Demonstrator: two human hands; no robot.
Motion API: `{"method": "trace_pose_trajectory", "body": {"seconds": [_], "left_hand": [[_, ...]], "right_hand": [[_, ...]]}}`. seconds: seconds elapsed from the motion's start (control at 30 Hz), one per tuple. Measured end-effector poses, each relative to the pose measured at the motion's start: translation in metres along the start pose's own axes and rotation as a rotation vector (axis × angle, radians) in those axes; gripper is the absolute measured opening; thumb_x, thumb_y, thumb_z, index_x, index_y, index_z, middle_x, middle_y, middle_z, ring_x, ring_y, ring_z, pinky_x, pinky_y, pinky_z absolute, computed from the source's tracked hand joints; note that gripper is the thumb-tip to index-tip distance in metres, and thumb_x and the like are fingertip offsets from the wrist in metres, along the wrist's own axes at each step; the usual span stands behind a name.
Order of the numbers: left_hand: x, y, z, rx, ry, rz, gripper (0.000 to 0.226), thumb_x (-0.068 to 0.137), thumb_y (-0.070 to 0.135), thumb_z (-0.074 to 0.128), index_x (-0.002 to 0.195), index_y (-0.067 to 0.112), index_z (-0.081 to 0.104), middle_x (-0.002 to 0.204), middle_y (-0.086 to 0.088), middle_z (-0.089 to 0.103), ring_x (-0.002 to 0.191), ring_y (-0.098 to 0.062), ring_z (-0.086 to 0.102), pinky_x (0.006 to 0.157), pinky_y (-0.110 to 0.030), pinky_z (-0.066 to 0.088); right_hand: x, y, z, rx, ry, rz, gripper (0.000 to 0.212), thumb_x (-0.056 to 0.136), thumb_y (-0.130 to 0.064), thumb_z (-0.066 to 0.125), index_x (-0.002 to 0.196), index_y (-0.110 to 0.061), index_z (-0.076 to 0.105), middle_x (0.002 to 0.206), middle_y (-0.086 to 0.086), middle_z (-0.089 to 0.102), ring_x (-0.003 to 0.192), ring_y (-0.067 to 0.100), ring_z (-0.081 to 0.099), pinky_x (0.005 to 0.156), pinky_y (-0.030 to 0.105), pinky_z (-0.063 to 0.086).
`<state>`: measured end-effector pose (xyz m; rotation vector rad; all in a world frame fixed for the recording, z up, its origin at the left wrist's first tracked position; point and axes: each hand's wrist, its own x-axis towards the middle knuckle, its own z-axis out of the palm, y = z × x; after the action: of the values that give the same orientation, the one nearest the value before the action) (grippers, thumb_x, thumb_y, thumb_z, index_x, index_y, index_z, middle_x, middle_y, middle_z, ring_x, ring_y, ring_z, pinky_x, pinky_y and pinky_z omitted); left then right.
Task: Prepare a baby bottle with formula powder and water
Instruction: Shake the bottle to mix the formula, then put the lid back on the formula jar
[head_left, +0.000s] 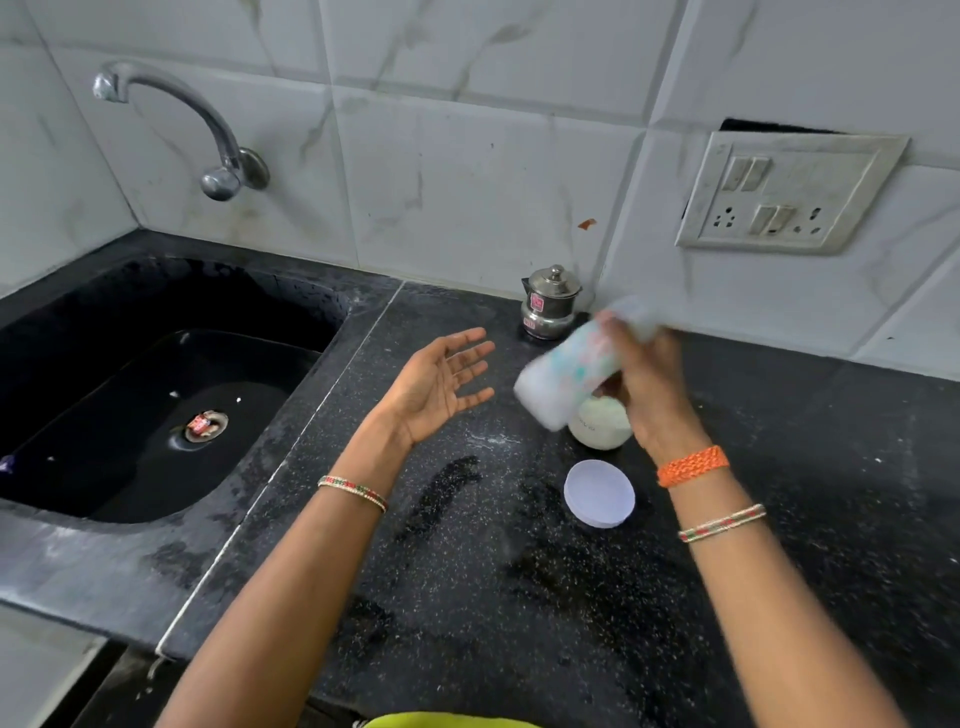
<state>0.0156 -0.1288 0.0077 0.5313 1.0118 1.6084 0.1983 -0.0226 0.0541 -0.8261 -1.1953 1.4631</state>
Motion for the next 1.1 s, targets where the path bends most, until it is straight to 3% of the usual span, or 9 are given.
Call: {"method": "trace_pose_trajectory", "body": {"seconds": [0.07, 0.13, 0.17, 0.2, 0.3, 0.37, 0.47, 0.87, 1.1], "left_hand": [[0.000, 0.000, 0.001, 0.019, 0.013, 0.005, 0.033, 0.097, 0.027, 0.035, 0.120, 0.020, 0.057, 0.134, -0.006, 0.053, 0.130, -0.023, 0.042, 0.093, -0.042, 0.047], [0.001, 0.001, -0.001, -0.003, 0.026, 0.030, 0.033, 0.097, 0.027, 0.035, 0.120, 0.020, 0.057, 0.135, -0.006, 0.053, 0.128, -0.021, 0.044, 0.093, -0.042, 0.048], [0.000, 0.000, -0.003, -0.010, 0.026, 0.033, 0.033, 0.097, 0.026, 0.034, 0.119, 0.020, 0.058, 0.134, -0.005, 0.054, 0.126, -0.021, 0.045, 0.093, -0.042, 0.047], [-0.001, -0.001, -0.004, -0.002, 0.023, 0.026, 0.033, 0.097, 0.026, 0.034, 0.118, 0.020, 0.058, 0.132, -0.005, 0.055, 0.125, -0.021, 0.045, 0.094, -0.043, 0.047], [0.001, -0.005, -0.006, 0.038, 0.044, -0.001, 0.031, 0.098, 0.026, 0.033, 0.116, 0.021, 0.058, 0.126, -0.003, 0.056, 0.125, -0.022, 0.044, 0.095, -0.043, 0.045], [0.002, -0.007, -0.009, 0.053, 0.071, 0.006, 0.030, 0.098, 0.027, 0.035, 0.116, 0.021, 0.057, 0.128, -0.004, 0.056, 0.128, -0.023, 0.043, 0.096, -0.043, 0.044], [-0.003, -0.013, -0.016, 0.072, 0.082, -0.020, 0.027, 0.097, 0.025, 0.038, 0.115, 0.021, 0.058, 0.126, -0.003, 0.058, 0.127, -0.023, 0.045, 0.097, -0.044, 0.045], [-0.006, -0.019, -0.034, 0.032, 0.139, -0.053, 0.028, 0.099, 0.023, 0.035, 0.116, 0.019, 0.057, 0.117, -0.001, 0.064, 0.112, -0.019, 0.056, 0.086, -0.040, 0.050], [-0.004, -0.021, -0.035, 0.021, 0.133, -0.073, 0.028, 0.099, 0.023, 0.036, 0.117, 0.018, 0.057, 0.118, -0.001, 0.064, 0.106, -0.018, 0.058, 0.085, -0.039, 0.050]], "right_hand": [[-0.004, 0.003, 0.003, -0.080, -0.014, 0.030, 0.011, 0.082, -0.020, 0.071, 0.079, -0.017, 0.061, 0.068, 0.002, 0.061, 0.049, 0.010, 0.058, 0.037, 0.020, 0.038], [0.000, -0.003, 0.007, 0.142, 0.261, -0.032, 0.010, 0.085, -0.023, 0.067, 0.082, -0.018, 0.059, 0.068, 0.000, 0.061, 0.048, 0.007, 0.057, 0.040, 0.021, 0.039], [0.004, -0.002, 0.010, 0.145, 0.290, -0.048, 0.010, 0.087, -0.023, 0.066, 0.084, -0.016, 0.059, 0.071, 0.000, 0.061, 0.051, 0.008, 0.058, 0.042, 0.022, 0.040], [0.003, -0.003, 0.014, 0.041, 0.178, -0.051, 0.011, 0.086, -0.022, 0.067, 0.087, -0.013, 0.060, 0.073, 0.002, 0.061, 0.055, 0.010, 0.059, 0.043, 0.022, 0.043], [-0.001, 0.021, 0.026, -0.457, -0.355, 0.012, 0.032, 0.074, -0.019, 0.079, 0.099, -0.012, 0.061, 0.086, 0.004, 0.067, 0.071, 0.017, 0.065, 0.050, 0.027, 0.051], [-0.001, 0.034, 0.031, -0.653, -0.465, 0.015, 0.042, 0.066, -0.030, 0.083, 0.098, -0.016, 0.060, 0.093, 0.003, 0.069, 0.082, 0.020, 0.068, 0.057, 0.034, 0.056], [0.003, 0.043, 0.038, -0.806, -0.469, 0.012, 0.046, 0.066, -0.031, 0.083, 0.100, -0.012, 0.058, 0.100, 0.005, 0.066, 0.089, 0.021, 0.066, 0.056, 0.044, 0.060], [0.044, 0.046, 0.061, -0.933, -0.494, 0.033, 0.047, 0.072, -0.020, 0.079, 0.110, -0.007, 0.055, 0.115, 0.012, 0.057, 0.104, 0.029, 0.059, 0.061, 0.044, 0.061], [0.052, 0.048, 0.063, -1.002, -0.514, 0.021, 0.049, 0.076, -0.032, 0.075, 0.114, -0.010, 0.051, 0.114, 0.010, 0.058, 0.103, 0.028, 0.060, 0.070, 0.048, 0.060]]}}
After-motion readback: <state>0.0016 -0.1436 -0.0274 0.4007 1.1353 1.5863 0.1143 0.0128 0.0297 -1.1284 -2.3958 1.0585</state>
